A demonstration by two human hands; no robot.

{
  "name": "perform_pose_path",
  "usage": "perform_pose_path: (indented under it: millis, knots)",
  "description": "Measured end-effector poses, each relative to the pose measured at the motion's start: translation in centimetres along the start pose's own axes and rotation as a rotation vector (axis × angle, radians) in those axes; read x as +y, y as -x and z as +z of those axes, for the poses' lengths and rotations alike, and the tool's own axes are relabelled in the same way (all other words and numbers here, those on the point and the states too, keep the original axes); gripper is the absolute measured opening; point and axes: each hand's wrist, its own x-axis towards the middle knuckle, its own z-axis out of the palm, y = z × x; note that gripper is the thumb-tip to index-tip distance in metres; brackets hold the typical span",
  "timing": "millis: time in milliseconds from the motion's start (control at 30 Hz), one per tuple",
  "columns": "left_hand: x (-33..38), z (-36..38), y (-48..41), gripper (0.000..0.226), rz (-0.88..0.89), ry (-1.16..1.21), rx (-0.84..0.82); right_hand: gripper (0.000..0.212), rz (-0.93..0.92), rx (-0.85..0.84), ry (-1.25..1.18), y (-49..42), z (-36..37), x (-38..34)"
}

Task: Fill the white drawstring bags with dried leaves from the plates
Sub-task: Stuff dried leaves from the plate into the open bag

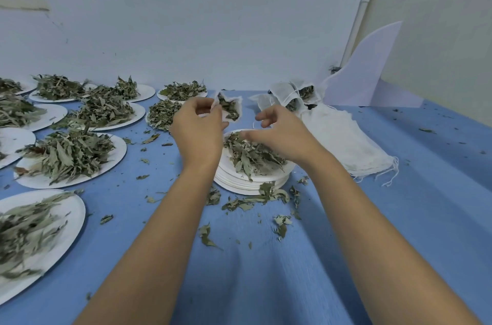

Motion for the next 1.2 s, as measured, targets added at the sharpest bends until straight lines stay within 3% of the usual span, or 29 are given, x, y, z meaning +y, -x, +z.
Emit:
perform_pose_path:
  millis: [67,133,267,400,533,767,933,1033,1200]
  knots:
    - [0.1,0.0,0.0,0.008,-0.004,0.058,0.022,0.096,-0.02,-0.144,0.314,0.2,0.3,0.7]
    - [0.2,0.0,0.1,0.005,0.006,0.076,0.03,0.109,-0.051,-0.25,0.45,0.4,0.8,1.1]
    - [0.3,0.1,0.1,0.001,0.005,0.079,0.03,0.098,-0.091,-0.33,0.471,0.2,1.6,2.3]
    - [0.1,0.1,0.1,0.003,-0.016,0.082,0.031,0.085,-0.136,-0.355,0.306,-0.1,2.5,2.7]
    - [0.0,0.1,0.2,0.002,-0.018,0.069,0.03,0.072,-0.221,-0.237,0.34,-0.5,2.8,2.8]
    - [-0.1,0.1,0.1,0.003,0.001,0.04,0.019,0.075,-0.269,-0.037,0.572,-0.7,3.2,2.4]
    - [-0.4,0.1,-0.2,0.002,-0.008,0.037,0.033,0.065,-0.241,-0.176,0.577,-1.6,3.5,2.4]
    - [-0.5,0.1,-0.1,0.003,-0.007,0.049,0.035,0.06,-0.213,-0.246,0.459,-1.7,3.6,2.7]
    - [-0.4,-0.1,-0.1,0.005,-0.011,0.05,0.039,0.053,-0.238,-0.221,0.351,-1.0,3.8,3.0]
